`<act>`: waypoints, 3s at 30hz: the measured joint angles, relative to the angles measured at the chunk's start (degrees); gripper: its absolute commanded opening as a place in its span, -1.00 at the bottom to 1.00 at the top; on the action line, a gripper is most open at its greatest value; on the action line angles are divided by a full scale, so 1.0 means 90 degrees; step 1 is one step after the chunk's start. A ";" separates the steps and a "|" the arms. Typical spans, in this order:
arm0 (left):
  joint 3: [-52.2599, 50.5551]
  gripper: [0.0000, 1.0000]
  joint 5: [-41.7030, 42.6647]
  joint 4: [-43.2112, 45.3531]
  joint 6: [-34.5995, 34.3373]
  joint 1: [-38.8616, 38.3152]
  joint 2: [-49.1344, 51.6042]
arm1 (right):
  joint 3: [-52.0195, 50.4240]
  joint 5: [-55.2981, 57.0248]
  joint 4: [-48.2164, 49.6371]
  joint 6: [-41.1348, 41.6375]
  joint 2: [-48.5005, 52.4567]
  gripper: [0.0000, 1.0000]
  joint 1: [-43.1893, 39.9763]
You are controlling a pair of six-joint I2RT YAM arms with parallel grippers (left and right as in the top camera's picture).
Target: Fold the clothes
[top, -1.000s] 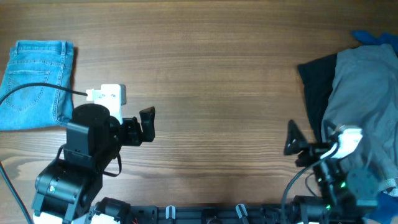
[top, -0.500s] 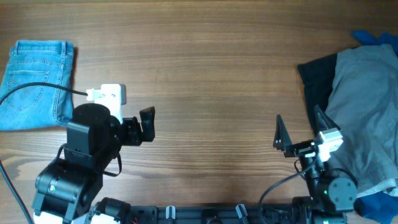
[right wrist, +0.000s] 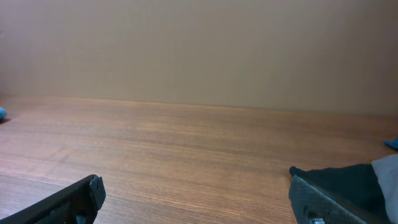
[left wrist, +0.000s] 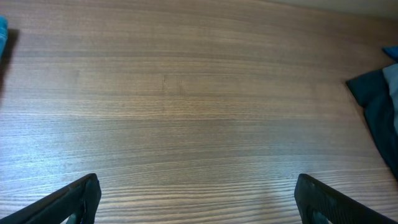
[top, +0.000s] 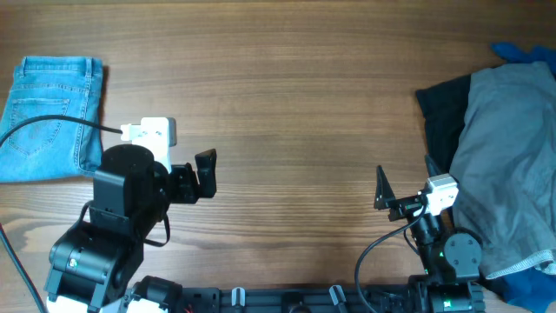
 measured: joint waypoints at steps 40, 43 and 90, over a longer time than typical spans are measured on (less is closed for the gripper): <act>0.0000 1.00 -0.0202 -0.0073 0.0002 0.0002 -0.0070 | 0.0000 0.0000 0.0002 0.0000 0.0000 0.99 0.0000; -0.0044 1.00 -0.0294 -0.0170 0.0002 0.0243 -0.0296 | 0.0000 0.0000 0.0005 0.0000 0.0000 0.99 0.0000; -0.6392 1.00 0.0342 0.5236 -0.0051 0.1957 -0.5005 | 0.0000 0.0000 0.0017 0.0000 -0.0002 0.99 0.0000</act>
